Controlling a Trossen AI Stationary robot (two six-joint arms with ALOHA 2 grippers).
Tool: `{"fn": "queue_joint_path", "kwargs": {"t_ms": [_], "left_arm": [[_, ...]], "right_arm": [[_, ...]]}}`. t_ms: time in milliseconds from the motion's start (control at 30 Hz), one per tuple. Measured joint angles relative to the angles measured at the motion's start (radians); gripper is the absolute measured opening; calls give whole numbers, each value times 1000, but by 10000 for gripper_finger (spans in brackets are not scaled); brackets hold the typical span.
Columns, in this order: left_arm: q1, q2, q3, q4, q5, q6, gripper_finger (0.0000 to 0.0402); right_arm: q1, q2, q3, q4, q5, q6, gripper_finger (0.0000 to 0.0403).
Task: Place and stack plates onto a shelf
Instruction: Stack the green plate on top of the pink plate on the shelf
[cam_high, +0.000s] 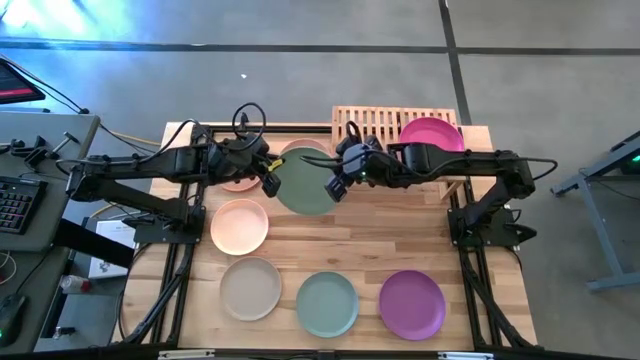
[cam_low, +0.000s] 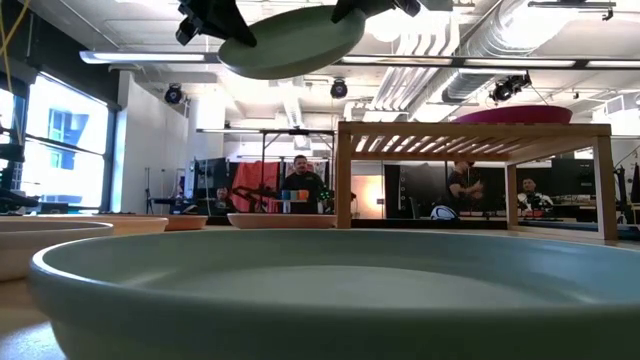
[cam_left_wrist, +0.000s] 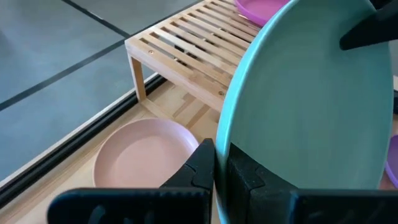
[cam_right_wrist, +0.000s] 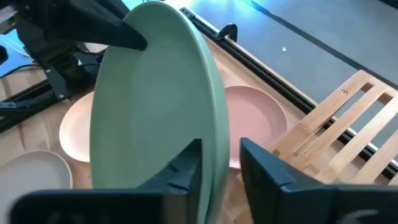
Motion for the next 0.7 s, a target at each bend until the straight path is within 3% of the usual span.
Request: {"fn": "queue_joint_path", "kwargs": {"t_ms": [133,433,700], "left_arm": [[0,0,0,-3,2,-1,5],[0,0,0,4,6,-2,7],[6,0,0,5,50,-1,32]], "right_arm": [[-5,0,0,-7,-21,43,10],[-11,1,0,-32,-33,151,4],[-11,1,0,-44,-49,157,1]]}}
